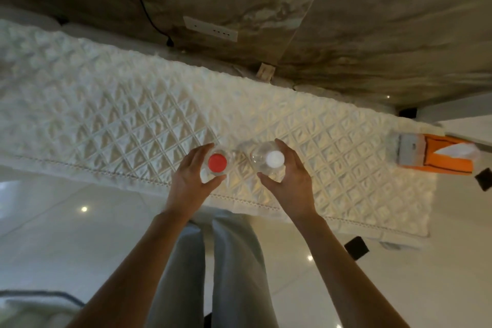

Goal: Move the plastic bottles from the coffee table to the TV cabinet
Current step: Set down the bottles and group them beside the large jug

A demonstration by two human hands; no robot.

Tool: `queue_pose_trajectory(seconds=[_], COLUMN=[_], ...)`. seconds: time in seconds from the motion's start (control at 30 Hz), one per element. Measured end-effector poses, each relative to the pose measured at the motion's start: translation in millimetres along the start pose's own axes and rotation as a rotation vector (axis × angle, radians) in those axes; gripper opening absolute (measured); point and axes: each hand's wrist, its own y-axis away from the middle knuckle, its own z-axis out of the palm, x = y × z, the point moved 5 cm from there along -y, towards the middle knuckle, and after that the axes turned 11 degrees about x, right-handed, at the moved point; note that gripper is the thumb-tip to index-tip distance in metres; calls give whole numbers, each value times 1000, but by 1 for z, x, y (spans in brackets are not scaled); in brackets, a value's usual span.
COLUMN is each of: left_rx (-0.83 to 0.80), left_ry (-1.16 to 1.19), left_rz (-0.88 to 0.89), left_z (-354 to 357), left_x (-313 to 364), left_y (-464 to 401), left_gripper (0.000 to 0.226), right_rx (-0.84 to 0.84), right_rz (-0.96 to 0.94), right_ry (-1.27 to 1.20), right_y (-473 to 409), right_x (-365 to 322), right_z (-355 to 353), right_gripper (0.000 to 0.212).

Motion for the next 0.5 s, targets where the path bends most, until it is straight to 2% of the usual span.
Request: queue_pose_trajectory(seconds=[0.33,0.5], left_rx=[140,241], left_ry=[75,122], left_rz=[-138,-238], left_z=[-33,-77], left_x=[-21,-55], left_y=[7,15], left_gripper=[69,67], right_rx=[-38,-50], right_rz=[-67,-150], right_ry=[46,32], right_y=[-10,-8], right_x=[-39,-92], right_z=[5,23], right_gripper=[74,72])
